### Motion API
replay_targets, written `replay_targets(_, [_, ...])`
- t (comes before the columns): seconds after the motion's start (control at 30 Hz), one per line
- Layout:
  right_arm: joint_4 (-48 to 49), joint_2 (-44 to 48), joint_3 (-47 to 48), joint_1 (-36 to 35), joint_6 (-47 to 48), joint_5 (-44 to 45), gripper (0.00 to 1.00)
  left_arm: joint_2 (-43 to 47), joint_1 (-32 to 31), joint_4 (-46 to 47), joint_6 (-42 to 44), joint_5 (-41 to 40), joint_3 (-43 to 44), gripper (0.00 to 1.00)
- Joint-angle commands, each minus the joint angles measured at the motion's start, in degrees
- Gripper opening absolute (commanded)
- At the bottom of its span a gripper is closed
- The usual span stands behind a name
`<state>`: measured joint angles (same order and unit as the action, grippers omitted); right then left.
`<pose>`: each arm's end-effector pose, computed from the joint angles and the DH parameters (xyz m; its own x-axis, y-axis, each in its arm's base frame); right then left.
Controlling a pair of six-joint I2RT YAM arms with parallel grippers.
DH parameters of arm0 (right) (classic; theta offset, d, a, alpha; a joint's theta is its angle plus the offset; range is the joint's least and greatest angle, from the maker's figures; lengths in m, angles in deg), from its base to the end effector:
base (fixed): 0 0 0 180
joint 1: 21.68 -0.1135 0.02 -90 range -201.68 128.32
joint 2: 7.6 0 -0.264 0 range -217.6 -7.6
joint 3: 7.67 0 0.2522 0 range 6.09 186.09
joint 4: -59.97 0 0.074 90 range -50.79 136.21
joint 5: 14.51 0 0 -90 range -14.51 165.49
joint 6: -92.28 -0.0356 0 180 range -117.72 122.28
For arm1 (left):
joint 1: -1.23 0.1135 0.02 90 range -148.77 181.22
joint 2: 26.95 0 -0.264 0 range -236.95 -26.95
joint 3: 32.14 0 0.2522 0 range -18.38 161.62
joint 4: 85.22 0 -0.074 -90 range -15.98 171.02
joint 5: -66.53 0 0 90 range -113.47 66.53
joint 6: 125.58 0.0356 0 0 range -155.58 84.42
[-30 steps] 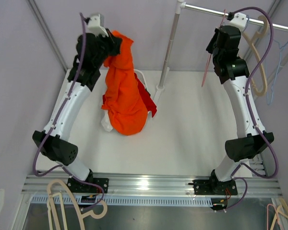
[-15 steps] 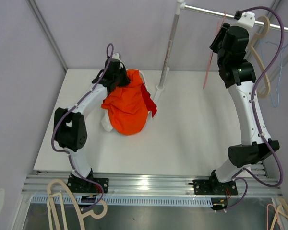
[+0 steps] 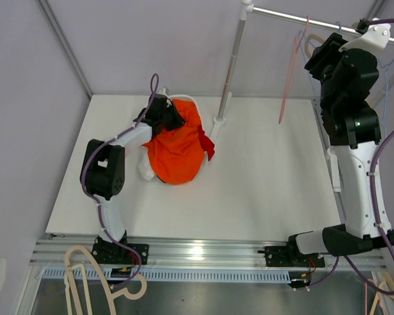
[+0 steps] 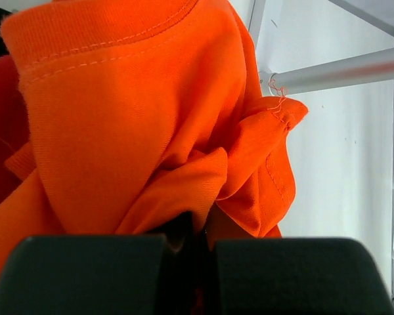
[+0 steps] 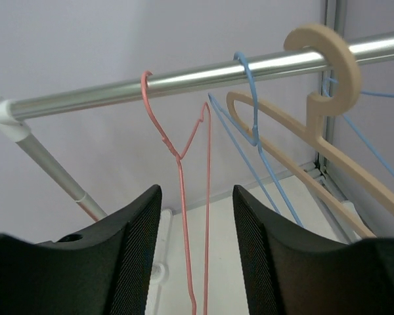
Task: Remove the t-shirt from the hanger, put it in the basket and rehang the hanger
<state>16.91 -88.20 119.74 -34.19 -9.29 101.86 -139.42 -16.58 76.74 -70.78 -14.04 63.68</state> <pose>0.2525 0.0398 0.5648 0.1104 0.2086 -0.9718 0.2210 0.9481 0.2286 0.4288 -0.1439 0.2231 -0.6906 -0.3754 -0.6181 0.0390 0.8341 -0.5502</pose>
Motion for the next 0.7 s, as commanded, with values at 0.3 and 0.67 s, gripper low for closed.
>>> replay_targets(0.3, [-0.2, 4.0, -0.4, 0.2, -0.6, -1.5, 0.57, -2.5, 0.5, -26.3, 6.2, -8.3, 7.8, 0.59])
replay_targets(0.67, [-0.1, 3.8, -0.7, -0.1, -1.7, -3.2, 0.58, 8.0, 0.5, -33.9, 9.5, -16.4, 15.0, 0.84])
